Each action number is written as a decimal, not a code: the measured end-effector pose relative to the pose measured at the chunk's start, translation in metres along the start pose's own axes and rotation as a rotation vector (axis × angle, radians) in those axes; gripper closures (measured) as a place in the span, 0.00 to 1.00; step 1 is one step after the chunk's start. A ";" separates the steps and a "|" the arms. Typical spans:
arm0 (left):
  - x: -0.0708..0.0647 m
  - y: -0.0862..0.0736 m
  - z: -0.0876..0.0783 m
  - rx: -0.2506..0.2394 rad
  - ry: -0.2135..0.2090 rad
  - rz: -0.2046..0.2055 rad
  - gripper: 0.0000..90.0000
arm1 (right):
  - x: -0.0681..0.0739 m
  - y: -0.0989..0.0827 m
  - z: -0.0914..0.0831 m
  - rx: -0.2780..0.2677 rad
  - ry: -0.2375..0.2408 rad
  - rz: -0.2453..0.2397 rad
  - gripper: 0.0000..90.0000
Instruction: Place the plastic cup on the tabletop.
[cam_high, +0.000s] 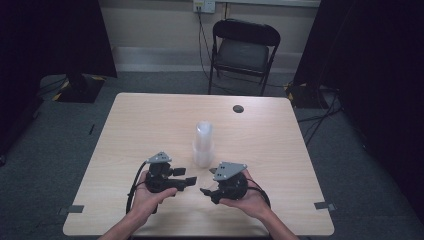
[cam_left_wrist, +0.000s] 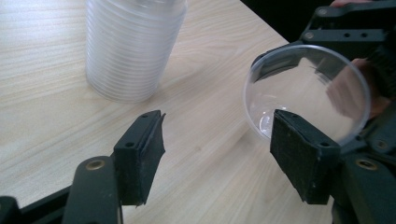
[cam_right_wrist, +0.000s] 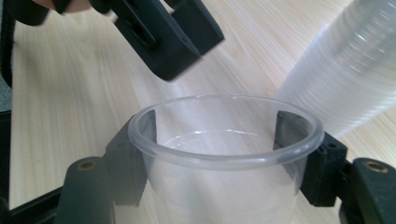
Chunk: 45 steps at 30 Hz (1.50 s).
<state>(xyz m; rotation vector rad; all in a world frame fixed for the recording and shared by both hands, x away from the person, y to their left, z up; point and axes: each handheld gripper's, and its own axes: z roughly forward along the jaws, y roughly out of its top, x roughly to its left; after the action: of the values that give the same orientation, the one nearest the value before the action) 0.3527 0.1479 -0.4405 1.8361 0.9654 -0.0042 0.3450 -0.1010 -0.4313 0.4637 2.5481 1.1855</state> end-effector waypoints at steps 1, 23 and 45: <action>0.000 0.000 -0.001 -0.008 -0.001 0.006 0.38 | -0.003 -0.001 0.000 -0.001 -0.006 0.008 0.33; -0.002 -0.004 -0.005 0.000 0.072 0.120 0.31 | -0.037 -0.013 -0.025 -0.081 -0.148 0.163 0.34; 0.015 -0.029 -0.019 0.031 0.162 0.166 0.24 | -0.066 -0.014 -0.041 -0.182 -0.218 0.294 0.34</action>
<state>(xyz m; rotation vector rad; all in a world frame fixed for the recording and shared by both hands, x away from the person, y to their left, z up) 0.3374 0.1765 -0.4593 1.9635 0.9246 0.2362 0.3864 -0.1638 -0.4085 0.8922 2.2166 1.3666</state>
